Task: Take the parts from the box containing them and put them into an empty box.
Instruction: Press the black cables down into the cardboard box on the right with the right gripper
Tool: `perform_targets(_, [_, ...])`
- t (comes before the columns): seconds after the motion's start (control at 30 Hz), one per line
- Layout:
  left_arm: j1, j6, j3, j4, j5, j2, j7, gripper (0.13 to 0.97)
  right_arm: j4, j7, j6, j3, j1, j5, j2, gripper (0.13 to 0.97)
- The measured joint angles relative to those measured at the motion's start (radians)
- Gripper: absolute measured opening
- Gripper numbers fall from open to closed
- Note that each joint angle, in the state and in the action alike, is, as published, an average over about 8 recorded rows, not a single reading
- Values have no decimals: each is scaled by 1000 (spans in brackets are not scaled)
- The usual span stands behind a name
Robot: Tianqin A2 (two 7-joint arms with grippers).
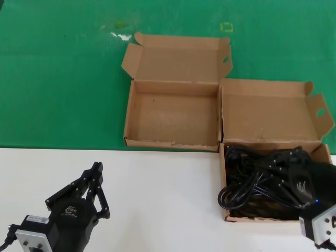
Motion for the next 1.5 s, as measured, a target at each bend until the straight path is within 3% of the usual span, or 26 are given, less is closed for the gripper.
perform_targets(0.5, [0,0,0,0,0,0,0,161,-13,12,-31,-20,-10,-27,-1,177])
perform_targets(0.77, [0,0,0,0,0,0,0,161,-23,7,-30,-30,-27,-36,-5,261])
perform_targets(0.9, [0,0,0,0,0,0,0,161,-30,7,-28,-34,-32,-41,-12,261])
perform_targets(1.17, [0,0,0,0,0,0,0,161,-46,13,-24,-39,-35,-49,-30,412])
perform_targets(1.5, [0,0,0,0,0,0,0,161,-77,19,-16,-44,-21,-51,-57,529])
